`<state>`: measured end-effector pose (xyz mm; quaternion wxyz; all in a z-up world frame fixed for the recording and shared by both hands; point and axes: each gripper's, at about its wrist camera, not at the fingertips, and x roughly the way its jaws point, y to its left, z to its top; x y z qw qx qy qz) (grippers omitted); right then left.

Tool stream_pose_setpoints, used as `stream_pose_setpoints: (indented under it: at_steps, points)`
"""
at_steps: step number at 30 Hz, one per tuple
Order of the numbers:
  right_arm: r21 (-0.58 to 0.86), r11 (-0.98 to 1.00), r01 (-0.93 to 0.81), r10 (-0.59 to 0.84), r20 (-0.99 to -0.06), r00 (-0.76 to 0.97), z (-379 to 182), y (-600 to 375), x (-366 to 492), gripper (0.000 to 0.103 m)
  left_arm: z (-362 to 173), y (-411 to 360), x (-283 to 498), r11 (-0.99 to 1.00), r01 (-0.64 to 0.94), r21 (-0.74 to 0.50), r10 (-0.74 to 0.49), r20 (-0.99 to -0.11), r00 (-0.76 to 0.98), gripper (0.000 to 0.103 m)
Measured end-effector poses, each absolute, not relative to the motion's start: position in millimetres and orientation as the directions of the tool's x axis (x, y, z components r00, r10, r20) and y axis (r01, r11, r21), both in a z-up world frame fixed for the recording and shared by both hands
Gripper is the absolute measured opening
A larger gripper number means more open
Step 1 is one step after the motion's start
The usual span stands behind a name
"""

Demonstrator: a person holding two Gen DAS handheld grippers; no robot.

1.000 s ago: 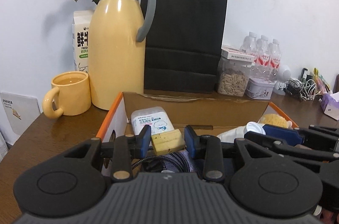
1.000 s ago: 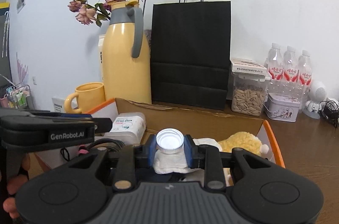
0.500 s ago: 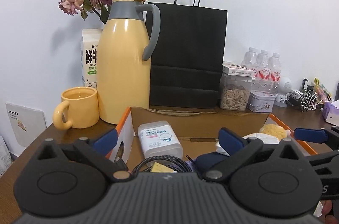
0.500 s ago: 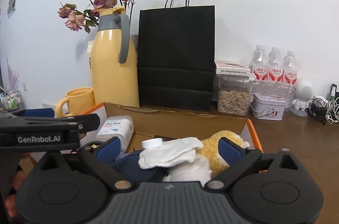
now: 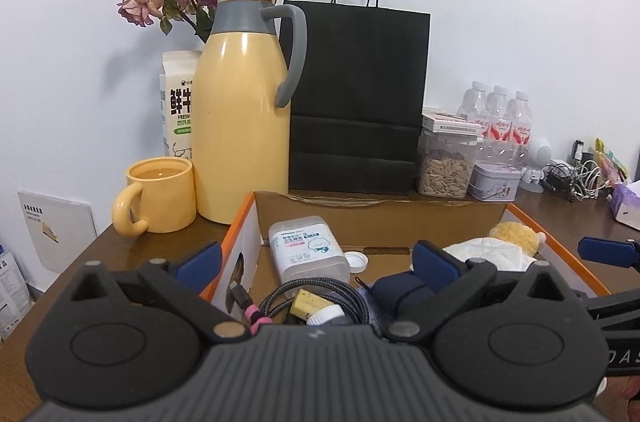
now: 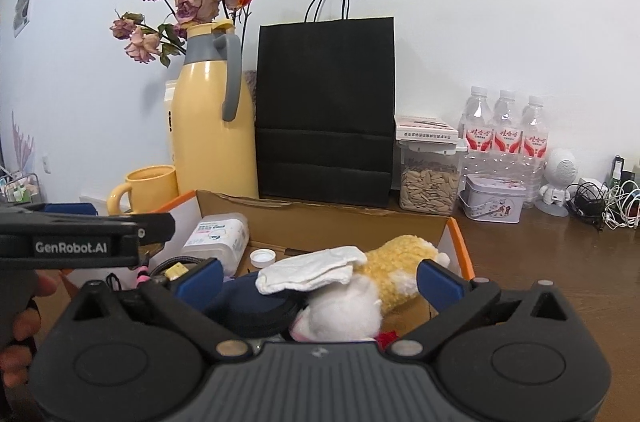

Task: Organize objects

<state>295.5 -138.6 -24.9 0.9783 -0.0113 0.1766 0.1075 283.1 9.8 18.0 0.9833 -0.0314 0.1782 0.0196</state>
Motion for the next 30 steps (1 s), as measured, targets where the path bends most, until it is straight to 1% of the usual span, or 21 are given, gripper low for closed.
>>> stream_pose_setpoints:
  at_steps: [9,14,22,30]
  points:
    - [-0.005,0.974,-0.227,0.210,-0.355,0.911,-29.1,-146.1,274.2,0.103,15.7,6.8,257.6,0.999,0.000,-0.043,-0.014,-0.334,0.943,0.103]
    - [-0.022,0.972,-0.236,0.211,-0.367,0.906,-34.5,-149.9,258.0,0.103,12.5,6.6,242.5,0.999,0.009,-0.036,-0.021,-0.338,0.941,0.103]
    - [-0.028,0.972,-0.235,0.200,-0.432,0.880,-49.1,-163.9,235.3,0.103,-1.6,9.8,212.8,0.998,0.038,-0.042,-0.051,-0.371,0.927,0.103]
    - [-0.051,0.968,-0.245,0.184,-0.516,0.836,-68.1,-171.5,224.4,0.102,-24.0,10.9,194.8,0.994,0.070,-0.080,-0.099,-0.454,0.886,0.103]
